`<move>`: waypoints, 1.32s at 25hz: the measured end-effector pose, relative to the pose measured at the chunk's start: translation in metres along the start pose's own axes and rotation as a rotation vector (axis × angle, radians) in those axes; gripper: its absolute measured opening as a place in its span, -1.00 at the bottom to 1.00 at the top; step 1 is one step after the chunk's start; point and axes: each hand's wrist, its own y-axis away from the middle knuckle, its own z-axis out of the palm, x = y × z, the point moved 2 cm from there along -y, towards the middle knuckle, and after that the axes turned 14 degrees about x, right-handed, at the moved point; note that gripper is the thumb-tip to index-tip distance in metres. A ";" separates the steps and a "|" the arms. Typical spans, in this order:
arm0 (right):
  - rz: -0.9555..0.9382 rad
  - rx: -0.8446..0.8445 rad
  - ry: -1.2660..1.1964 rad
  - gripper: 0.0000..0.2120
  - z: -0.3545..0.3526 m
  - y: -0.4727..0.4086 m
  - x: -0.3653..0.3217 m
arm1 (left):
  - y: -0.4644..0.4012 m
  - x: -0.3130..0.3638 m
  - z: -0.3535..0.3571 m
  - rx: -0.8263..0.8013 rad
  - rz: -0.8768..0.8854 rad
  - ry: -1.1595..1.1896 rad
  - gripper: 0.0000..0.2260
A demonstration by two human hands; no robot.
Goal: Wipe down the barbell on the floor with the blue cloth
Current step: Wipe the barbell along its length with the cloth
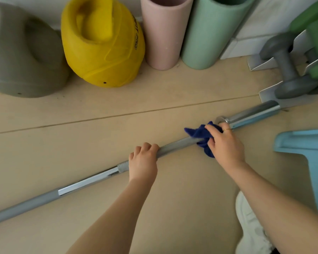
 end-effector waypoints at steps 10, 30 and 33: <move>-0.028 -0.106 0.035 -0.66 -0.009 -0.014 -0.003 | -0.003 0.004 -0.004 0.014 -0.014 -0.053 -0.68; -0.140 -0.114 -0.290 -0.67 0.021 0.038 -0.133 | 0.020 -0.097 -0.035 0.169 -0.288 0.188 -0.79; 0.077 -0.071 -0.198 -0.68 0.019 0.019 -0.101 | 0.026 -0.096 -0.029 0.171 -0.265 0.145 -0.77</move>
